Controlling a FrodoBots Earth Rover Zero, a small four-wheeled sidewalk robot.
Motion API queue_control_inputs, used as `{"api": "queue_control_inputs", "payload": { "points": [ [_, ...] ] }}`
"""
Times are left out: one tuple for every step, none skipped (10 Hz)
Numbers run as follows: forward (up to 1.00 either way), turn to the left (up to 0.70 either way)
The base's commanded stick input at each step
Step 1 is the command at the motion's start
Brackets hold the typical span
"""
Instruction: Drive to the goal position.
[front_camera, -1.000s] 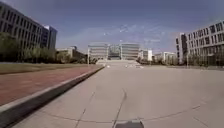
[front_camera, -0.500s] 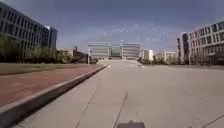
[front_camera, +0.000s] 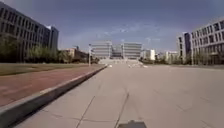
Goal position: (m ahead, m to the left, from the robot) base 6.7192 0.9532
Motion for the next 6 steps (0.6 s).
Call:
{"api": "queue_control_inputs", "payload": {
  "points": [
    [0.7,0.01],
    [0.7,0.01],
    [0.7,0.01],
    [0.7,0.01],
    [0.7,0.0],
    [0.7,-0.34]
  ]
}}
